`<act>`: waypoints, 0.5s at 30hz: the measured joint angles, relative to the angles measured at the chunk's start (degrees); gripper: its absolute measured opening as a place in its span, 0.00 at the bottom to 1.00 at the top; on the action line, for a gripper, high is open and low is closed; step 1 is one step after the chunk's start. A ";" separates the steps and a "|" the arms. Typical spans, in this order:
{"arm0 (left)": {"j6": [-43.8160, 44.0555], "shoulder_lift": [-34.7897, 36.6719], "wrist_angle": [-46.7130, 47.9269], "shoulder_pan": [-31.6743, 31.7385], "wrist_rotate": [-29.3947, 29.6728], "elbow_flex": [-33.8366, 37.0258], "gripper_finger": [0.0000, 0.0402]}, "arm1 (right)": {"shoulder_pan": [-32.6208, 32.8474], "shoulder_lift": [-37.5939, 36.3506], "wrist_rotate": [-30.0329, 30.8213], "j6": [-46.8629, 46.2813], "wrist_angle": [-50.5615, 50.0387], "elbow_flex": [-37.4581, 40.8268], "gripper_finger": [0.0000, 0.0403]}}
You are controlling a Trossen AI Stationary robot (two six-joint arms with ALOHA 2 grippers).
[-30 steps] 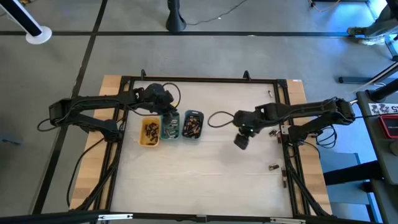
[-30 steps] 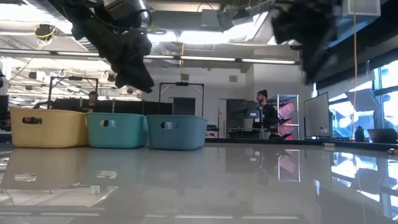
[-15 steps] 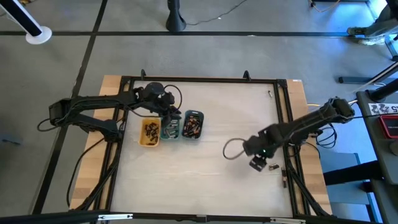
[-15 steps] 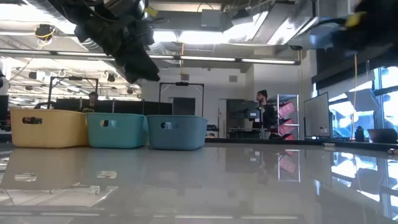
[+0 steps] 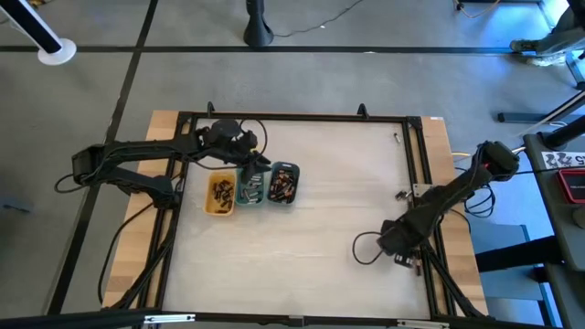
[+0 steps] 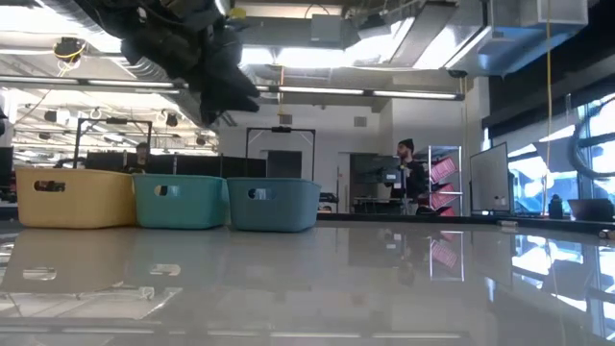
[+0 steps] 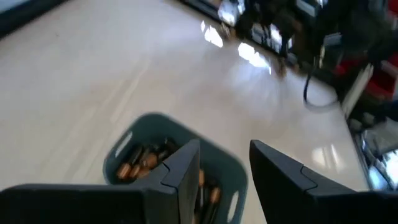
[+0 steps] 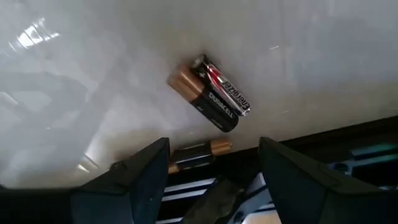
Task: Sort batteries
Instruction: Put the large black battery into the blue bin
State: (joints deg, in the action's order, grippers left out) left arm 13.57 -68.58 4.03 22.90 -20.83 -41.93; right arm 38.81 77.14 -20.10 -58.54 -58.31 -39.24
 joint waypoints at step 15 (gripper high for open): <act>11.70 0.00 -5.19 0.04 7.18 0.00 0.32 | 5.86 -0.17 6.87 1.32 9.71 7.72 0.52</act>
State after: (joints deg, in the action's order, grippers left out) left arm 25.28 -68.58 -1.16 22.94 -13.65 -41.93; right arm 44.66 76.97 -13.23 -57.22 -48.60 -31.53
